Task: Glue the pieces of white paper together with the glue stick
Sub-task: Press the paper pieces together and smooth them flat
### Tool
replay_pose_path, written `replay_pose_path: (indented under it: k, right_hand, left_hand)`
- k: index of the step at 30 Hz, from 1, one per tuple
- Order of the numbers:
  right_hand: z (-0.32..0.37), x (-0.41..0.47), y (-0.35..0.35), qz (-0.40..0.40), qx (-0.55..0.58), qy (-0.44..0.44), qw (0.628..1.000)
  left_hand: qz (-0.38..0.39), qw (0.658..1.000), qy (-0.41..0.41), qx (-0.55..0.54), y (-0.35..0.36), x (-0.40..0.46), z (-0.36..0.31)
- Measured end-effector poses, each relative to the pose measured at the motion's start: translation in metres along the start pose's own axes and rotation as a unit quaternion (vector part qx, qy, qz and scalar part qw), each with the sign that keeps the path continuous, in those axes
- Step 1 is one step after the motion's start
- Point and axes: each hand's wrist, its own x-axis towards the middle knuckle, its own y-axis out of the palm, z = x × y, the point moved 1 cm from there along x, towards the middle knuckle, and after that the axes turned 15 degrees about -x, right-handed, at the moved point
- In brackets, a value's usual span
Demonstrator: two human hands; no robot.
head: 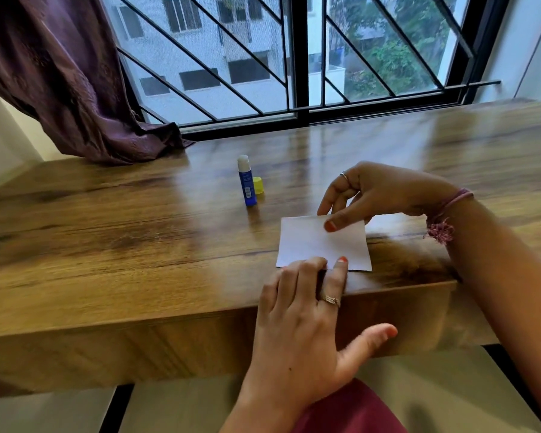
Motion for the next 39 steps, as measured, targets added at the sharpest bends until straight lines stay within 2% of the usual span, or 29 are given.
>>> replay_pose_path:
  k: [19,39]
  right_hand:
    - [-0.001,0.001,0.000,0.003,-0.002,-0.001,1.000]
    - [0.000,-0.001,-0.001,-0.001,-0.012,0.002,1.000]
  left_hand:
    - [-0.024,1.000,-0.011,0.010,0.013,0.001,-0.004]
    - [0.008,0.999,-0.044,0.021,0.012,0.005,-0.010]
